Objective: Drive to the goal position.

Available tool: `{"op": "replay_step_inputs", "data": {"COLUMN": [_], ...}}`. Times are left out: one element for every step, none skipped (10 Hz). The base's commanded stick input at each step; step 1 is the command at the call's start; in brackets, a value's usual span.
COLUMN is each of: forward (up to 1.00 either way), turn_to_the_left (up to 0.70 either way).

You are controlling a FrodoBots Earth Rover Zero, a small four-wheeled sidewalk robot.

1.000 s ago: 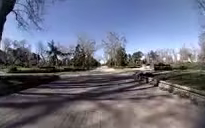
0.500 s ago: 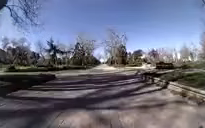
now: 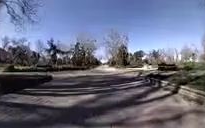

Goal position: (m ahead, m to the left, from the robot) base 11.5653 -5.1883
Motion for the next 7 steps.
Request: {"op": "replay_step_inputs", "data": {"forward": [1.00,1.00,1.00,1.00,1.00,1.00,1.00], "turn_to_the_left": [0.00,0.00,0.00,0.00,0.00,0.00,0.00]}}
